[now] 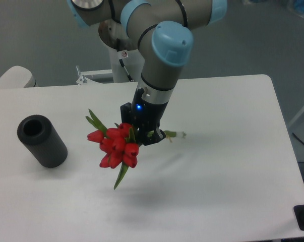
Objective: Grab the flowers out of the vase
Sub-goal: 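Carry the held tulips away from the vase over the table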
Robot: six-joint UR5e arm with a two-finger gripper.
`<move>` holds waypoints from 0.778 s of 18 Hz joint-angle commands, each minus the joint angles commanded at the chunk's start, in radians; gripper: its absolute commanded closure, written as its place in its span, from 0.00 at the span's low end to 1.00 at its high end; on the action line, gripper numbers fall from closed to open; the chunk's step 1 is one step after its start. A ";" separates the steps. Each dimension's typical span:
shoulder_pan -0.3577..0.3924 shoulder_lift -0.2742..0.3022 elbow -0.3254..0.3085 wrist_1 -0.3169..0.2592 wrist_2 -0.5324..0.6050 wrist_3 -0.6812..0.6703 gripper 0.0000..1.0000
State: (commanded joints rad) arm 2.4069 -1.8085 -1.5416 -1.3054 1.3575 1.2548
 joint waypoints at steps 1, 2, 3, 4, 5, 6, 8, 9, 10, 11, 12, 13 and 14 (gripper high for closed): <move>-0.002 -0.003 -0.005 0.003 0.002 -0.002 0.97; -0.003 -0.009 -0.006 0.008 0.015 -0.002 0.97; -0.005 -0.023 0.001 0.009 0.043 0.000 0.97; -0.005 -0.044 0.006 0.014 0.070 0.002 1.00; 0.000 -0.084 0.018 0.018 0.101 0.018 1.00; 0.006 -0.118 0.037 0.017 0.151 0.056 1.00; 0.003 -0.158 0.090 -0.001 0.248 0.094 1.00; 0.003 -0.181 0.124 -0.011 0.250 0.094 1.00; 0.003 -0.192 0.135 -0.012 0.249 0.094 1.00; 0.005 -0.204 0.141 -0.011 0.247 0.097 1.00; 0.009 -0.218 0.152 -0.009 0.246 0.098 1.00; 0.012 -0.233 0.161 -0.006 0.246 0.100 1.00; 0.015 -0.248 0.167 -0.002 0.244 0.113 1.00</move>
State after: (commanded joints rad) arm 2.4221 -2.0569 -1.3745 -1.3070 1.6015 1.3682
